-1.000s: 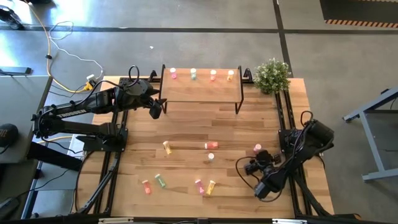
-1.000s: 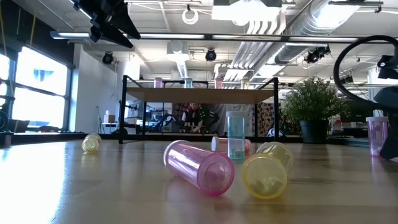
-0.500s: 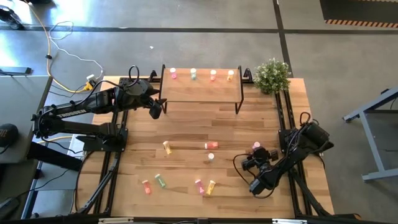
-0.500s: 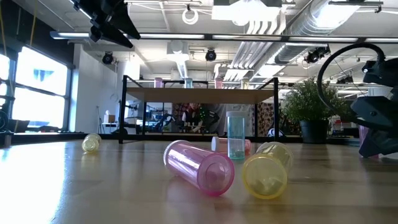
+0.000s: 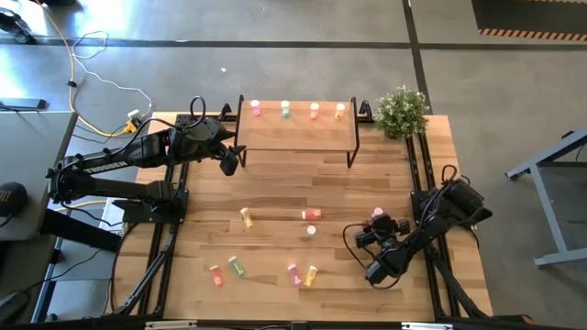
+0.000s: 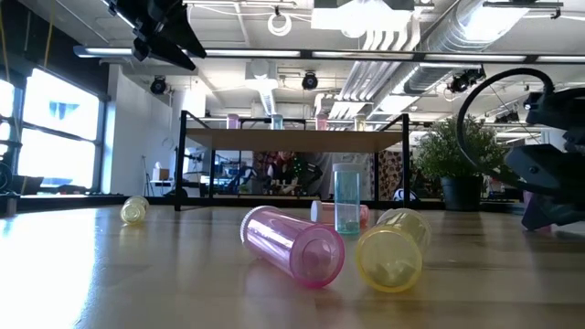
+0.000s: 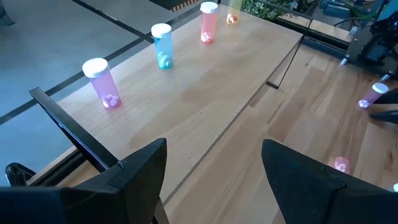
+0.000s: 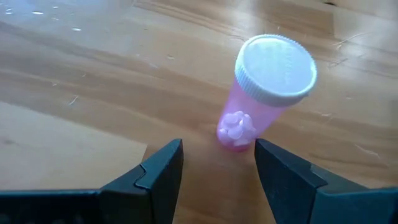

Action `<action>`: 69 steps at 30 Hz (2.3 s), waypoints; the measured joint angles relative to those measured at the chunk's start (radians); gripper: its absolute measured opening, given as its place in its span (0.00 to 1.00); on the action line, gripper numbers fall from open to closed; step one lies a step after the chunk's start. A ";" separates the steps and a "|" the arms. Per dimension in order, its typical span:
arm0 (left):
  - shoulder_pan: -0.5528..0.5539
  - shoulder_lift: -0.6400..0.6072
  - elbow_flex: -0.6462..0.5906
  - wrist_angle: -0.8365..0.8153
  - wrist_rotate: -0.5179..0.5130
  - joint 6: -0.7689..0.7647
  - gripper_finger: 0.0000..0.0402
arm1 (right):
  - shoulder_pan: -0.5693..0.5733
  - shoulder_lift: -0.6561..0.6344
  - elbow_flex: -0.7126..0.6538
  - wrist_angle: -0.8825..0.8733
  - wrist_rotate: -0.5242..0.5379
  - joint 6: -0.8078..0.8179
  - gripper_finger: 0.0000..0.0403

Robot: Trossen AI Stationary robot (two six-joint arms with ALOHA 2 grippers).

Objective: Pick and place medicine bottles onto shelf by color
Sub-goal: Put the top pink pill bottle on the shelf aligned with the other pink pill bottle

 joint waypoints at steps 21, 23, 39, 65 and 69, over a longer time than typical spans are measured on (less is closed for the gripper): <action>0.000 0.000 0.000 0.000 -0.003 0.045 0.63 | -0.038 0.002 -0.002 -0.030 0.005 -0.009 0.28; 0.000 0.000 0.000 0.000 -0.003 0.045 0.63 | -0.038 0.002 -0.002 -0.030 0.007 -0.019 0.24; 0.000 0.000 0.000 0.000 0.020 0.045 0.63 | -0.041 -0.112 0.001 0.063 0.008 -0.035 0.20; -0.024 0.000 0.000 -0.001 0.439 -0.009 0.63 | -0.358 -0.340 0.395 0.365 -0.266 -1.054 0.20; -0.072 0.002 0.000 -0.001 0.442 -0.051 0.63 | -0.427 -0.340 0.447 0.385 -0.367 -1.194 0.20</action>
